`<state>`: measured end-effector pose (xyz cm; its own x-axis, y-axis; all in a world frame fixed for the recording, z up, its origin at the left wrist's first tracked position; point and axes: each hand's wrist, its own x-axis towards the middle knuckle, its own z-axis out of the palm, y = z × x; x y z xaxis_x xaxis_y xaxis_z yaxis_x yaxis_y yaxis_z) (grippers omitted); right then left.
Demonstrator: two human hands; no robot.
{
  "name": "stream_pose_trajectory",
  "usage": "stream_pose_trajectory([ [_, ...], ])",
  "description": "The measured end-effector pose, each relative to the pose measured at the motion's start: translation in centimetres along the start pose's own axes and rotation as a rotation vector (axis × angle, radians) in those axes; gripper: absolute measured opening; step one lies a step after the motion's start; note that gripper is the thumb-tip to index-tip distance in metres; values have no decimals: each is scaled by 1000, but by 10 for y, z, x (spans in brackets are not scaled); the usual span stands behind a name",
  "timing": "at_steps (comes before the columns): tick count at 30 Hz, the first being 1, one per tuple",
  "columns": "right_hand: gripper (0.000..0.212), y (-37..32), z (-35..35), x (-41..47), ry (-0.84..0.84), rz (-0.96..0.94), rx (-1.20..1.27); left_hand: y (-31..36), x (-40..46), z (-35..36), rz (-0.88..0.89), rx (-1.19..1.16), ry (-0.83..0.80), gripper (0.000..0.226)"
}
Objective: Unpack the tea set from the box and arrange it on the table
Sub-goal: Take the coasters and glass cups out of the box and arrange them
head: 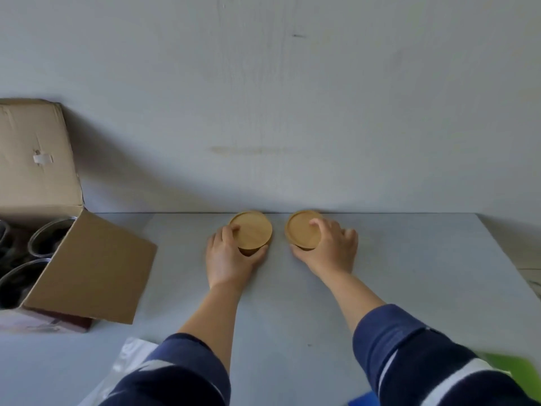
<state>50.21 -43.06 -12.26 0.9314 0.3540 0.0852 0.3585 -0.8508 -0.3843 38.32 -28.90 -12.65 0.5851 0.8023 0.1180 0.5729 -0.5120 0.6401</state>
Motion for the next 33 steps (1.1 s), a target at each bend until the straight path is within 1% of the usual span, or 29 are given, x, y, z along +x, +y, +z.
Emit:
stream_pose_trajectory([
  [3,68,-2,10,4,56,-7,33,-1,12,4,16,149,17,69],
  [5,68,-1,13,4,64,-8,56,2,12,5,-8,194,2,67],
  [8,72,-1,10,7,-32,31,83,6,7,3,-69,126,-23,75],
  [11,79,-4,-1,6,-97,102,204,10,3,-4,-101,-7,-10,93],
  [14,79,-4,-16,-10,-88,115,337,10,-13,-17,-69,-77,7,105],
  [16,80,-1,-26,-29,-69,100,363,10,-32,-25,-74,-104,27,107],
  [20,77,13,-32,-81,-48,53,254,5,-83,-36,-82,-61,48,107],
  [23,78,28,-27,-120,-20,43,126,-6,-122,-42,-92,-2,-52,110],
  [24,80,33,-25,-129,-40,45,64,-10,-132,-42,-87,36,-91,109],
  [26,80,38,-23,-142,-136,72,-41,-17,-143,-40,-87,120,-140,107],
  [28,78,38,-23,-143,-185,95,-51,-19,-145,-39,-102,147,-157,106],
  [33,77,34,-26,-140,-230,112,-23,-16,-145,-41,-131,149,-175,106],
])
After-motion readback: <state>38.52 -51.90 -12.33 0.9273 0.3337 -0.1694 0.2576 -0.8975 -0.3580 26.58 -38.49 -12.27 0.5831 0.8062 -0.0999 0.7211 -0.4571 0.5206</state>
